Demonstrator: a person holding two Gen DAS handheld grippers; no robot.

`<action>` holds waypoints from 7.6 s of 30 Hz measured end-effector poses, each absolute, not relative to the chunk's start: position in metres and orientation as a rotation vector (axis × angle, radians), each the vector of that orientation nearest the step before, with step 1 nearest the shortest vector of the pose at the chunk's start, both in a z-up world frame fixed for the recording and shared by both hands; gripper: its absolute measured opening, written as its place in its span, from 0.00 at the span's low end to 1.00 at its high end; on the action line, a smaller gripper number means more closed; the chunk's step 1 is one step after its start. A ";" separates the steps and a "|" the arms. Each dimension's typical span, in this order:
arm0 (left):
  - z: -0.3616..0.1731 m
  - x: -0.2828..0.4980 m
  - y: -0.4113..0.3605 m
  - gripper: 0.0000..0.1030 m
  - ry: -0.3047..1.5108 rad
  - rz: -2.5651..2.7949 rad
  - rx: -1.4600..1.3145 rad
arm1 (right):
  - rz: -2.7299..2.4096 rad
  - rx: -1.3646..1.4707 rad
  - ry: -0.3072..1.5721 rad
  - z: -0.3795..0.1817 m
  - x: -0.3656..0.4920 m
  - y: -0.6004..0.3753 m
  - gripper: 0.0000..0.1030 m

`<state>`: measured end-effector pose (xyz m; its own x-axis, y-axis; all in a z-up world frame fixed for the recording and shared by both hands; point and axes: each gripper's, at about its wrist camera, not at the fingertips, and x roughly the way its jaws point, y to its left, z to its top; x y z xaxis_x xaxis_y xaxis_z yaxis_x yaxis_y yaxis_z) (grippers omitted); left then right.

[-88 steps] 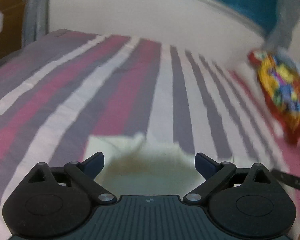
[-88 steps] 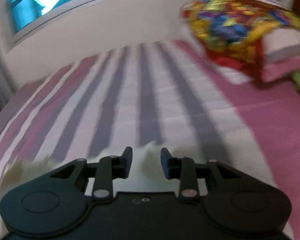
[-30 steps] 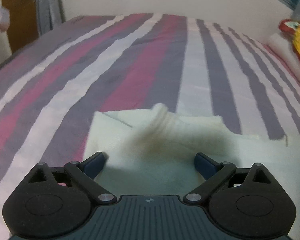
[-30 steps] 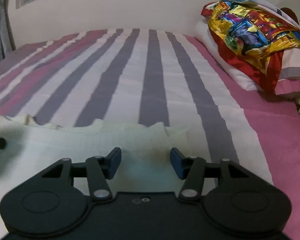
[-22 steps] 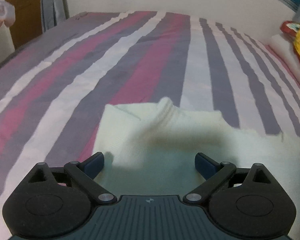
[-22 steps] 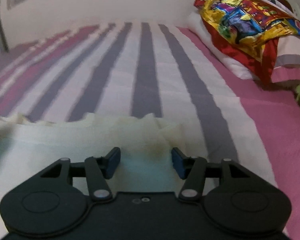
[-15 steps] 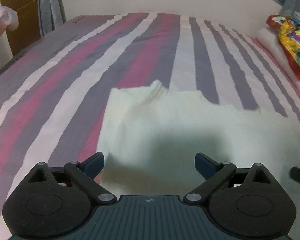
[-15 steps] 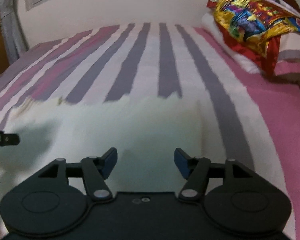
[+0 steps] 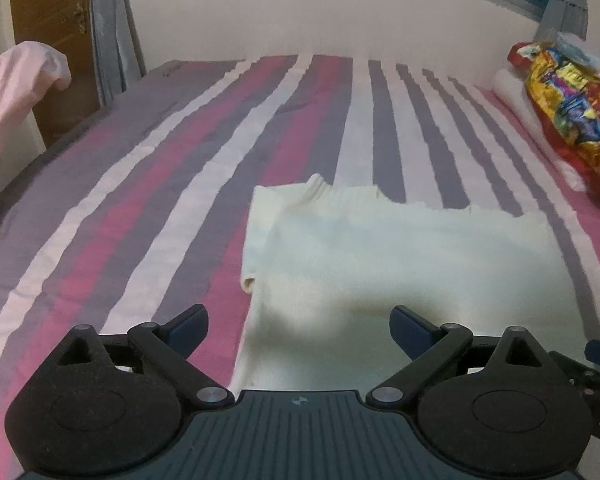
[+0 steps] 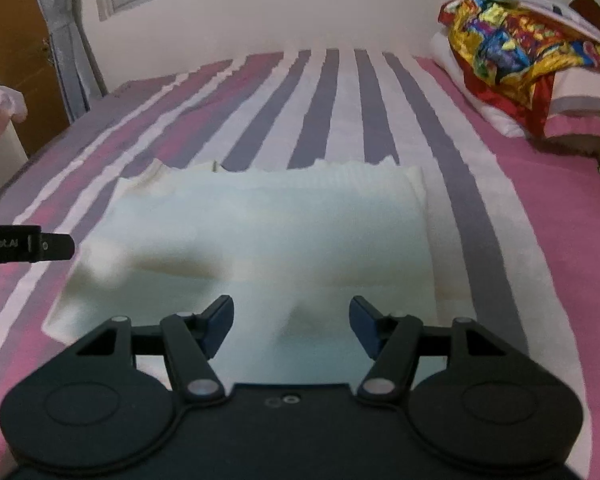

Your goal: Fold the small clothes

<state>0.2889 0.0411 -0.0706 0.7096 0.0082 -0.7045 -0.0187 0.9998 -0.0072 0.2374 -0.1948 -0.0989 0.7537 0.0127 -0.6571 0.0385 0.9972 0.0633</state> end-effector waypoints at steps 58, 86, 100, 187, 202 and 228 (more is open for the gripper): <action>-0.194 0.271 0.106 0.94 0.972 -0.059 -0.765 | 0.004 0.087 0.763 -0.132 0.250 -0.179 0.64; -0.219 0.320 0.106 0.94 0.895 -0.175 -0.980 | -0.039 0.012 0.758 -0.143 0.351 -0.155 0.64; -0.223 0.314 0.105 0.43 0.850 -0.136 -1.005 | -0.151 -0.147 0.775 -0.166 0.376 -0.142 0.62; -0.126 0.345 0.034 0.08 0.866 -0.383 -0.405 | 0.177 0.172 0.918 -0.149 0.338 -0.234 0.18; -0.186 0.411 0.021 0.08 0.957 -0.389 -0.761 | 0.226 0.146 0.806 -0.123 0.318 -0.201 0.54; -0.194 0.380 0.034 0.76 1.016 -0.284 -0.815 | 0.211 0.005 0.792 -0.134 0.301 -0.168 0.47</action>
